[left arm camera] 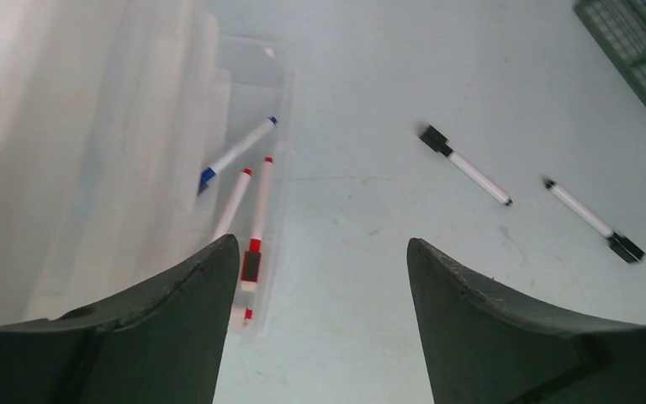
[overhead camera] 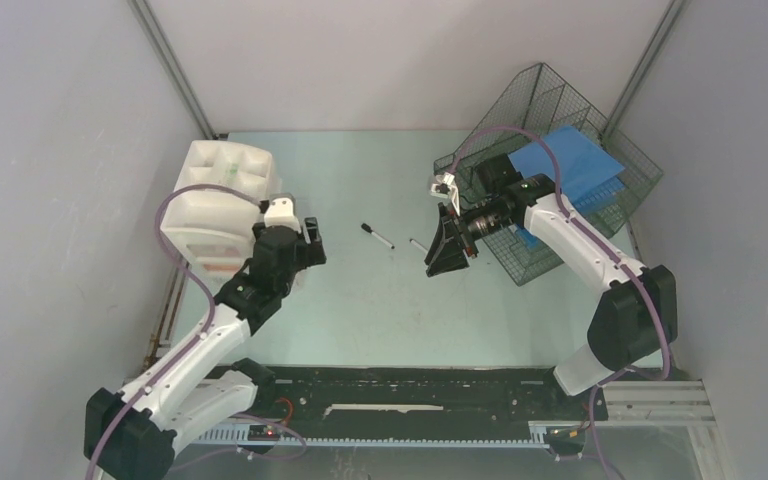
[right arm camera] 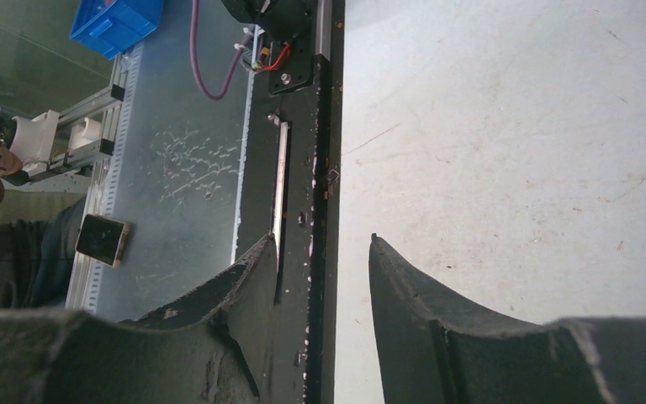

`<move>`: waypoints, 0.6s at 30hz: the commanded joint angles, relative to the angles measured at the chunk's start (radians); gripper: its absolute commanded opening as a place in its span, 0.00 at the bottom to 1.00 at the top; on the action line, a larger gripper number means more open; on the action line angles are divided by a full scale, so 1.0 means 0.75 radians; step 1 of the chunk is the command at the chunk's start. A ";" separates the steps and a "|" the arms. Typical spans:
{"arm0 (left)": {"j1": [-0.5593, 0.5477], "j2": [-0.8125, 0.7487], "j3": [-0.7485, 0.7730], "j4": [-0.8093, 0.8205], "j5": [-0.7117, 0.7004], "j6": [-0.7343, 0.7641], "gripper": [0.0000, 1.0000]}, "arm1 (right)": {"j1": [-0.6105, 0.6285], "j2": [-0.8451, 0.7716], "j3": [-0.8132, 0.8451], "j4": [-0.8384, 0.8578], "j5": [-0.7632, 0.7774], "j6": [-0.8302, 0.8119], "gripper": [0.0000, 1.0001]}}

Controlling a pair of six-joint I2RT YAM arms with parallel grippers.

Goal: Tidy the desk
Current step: Place the stationery in the drawer.

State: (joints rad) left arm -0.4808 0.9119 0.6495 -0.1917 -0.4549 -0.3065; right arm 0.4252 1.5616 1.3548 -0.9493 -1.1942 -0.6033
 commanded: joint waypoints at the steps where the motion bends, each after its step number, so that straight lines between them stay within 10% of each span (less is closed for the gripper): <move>1: 0.007 -0.108 -0.065 0.080 0.181 -0.066 0.81 | -0.004 0.002 0.004 0.009 0.013 -0.016 0.52; 18: 0.008 -0.309 -0.386 0.381 0.538 -0.277 1.00 | -0.002 0.035 0.004 0.045 0.269 -0.002 0.52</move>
State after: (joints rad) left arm -0.4808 0.7101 0.4026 -0.0280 -0.1509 -0.4553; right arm 0.4248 1.5749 1.3548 -0.9436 -1.0687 -0.6041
